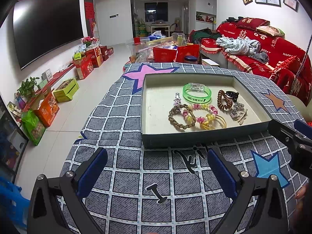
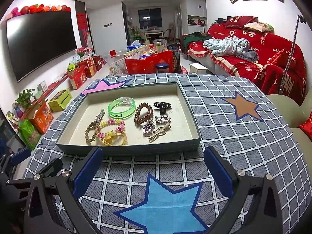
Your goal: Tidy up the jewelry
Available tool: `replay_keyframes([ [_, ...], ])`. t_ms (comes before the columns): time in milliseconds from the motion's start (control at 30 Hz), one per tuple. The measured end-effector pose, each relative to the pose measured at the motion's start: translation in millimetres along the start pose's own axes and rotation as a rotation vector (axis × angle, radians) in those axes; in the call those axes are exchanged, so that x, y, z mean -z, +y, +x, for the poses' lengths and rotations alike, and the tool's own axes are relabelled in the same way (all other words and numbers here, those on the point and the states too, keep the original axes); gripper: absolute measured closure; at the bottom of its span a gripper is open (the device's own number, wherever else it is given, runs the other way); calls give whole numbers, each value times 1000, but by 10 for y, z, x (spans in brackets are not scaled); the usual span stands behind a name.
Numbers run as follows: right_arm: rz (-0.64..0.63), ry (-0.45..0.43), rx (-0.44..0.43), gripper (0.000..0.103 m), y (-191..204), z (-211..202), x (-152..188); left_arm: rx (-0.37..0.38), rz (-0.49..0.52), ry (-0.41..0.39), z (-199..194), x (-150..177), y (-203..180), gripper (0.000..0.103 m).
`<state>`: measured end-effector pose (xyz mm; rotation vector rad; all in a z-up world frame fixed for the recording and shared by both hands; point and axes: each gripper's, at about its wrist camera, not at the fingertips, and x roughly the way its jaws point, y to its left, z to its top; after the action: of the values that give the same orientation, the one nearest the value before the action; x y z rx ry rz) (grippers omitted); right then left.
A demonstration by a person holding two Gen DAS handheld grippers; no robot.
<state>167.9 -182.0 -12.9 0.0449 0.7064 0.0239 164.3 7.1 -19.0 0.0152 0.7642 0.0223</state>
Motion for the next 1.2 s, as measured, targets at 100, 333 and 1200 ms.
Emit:
replay_keyframes([
  [100, 0, 0, -1, 0, -2, 0, 0, 1, -1, 1, 2, -1, 2, 0],
  [333, -1, -1, -1, 0, 15, 2, 7, 1, -2, 2, 2, -11, 1, 0],
  [1200, 0, 0, -1, 0, 3, 2, 10, -2, -2, 6, 0, 41, -1, 0],
])
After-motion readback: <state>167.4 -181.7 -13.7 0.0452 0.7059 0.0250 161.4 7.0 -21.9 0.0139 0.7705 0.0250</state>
